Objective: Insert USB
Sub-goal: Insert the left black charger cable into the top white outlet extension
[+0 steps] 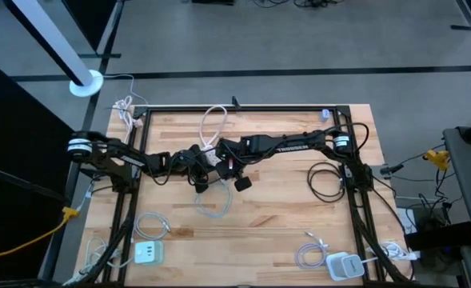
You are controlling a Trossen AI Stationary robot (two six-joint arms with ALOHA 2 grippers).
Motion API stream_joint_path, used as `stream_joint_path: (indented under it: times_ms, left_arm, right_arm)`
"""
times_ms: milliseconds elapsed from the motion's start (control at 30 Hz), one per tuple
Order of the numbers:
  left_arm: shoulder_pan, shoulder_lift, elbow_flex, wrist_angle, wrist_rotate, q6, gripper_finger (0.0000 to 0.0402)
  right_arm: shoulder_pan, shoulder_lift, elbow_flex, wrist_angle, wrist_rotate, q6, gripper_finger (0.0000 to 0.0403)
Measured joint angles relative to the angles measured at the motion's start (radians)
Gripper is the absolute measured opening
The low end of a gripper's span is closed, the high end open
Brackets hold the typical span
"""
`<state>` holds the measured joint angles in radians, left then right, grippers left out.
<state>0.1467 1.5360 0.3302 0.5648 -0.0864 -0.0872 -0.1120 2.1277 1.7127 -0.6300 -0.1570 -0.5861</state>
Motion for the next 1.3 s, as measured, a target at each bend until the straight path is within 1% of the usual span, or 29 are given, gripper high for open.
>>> stream_joint_path:
  times_ms: [533,833,1233,1300]
  left_arm:
    - [0.000,0.000,0.000,0.000,0.000,0.000,0.0000]
    - [0.000,0.000,0.000,-0.001,0.000,0.000,0.0000]
    - [0.000,0.000,0.000,-0.001,0.000,0.000,0.0000]
    - [0.000,0.000,0.000,-0.001,0.000,0.000,0.0000]
  right_arm:
    - [-0.004,0.000,0.012,-0.031,0.010,-0.018,0.0007]
    - [-0.005,0.050,0.018,0.012,-0.011,-0.019,0.0007]
    - [-0.005,0.057,0.016,0.012,-0.010,-0.016,0.0007]
    - [-0.004,0.047,0.015,0.009,-0.006,-0.016,0.0016]
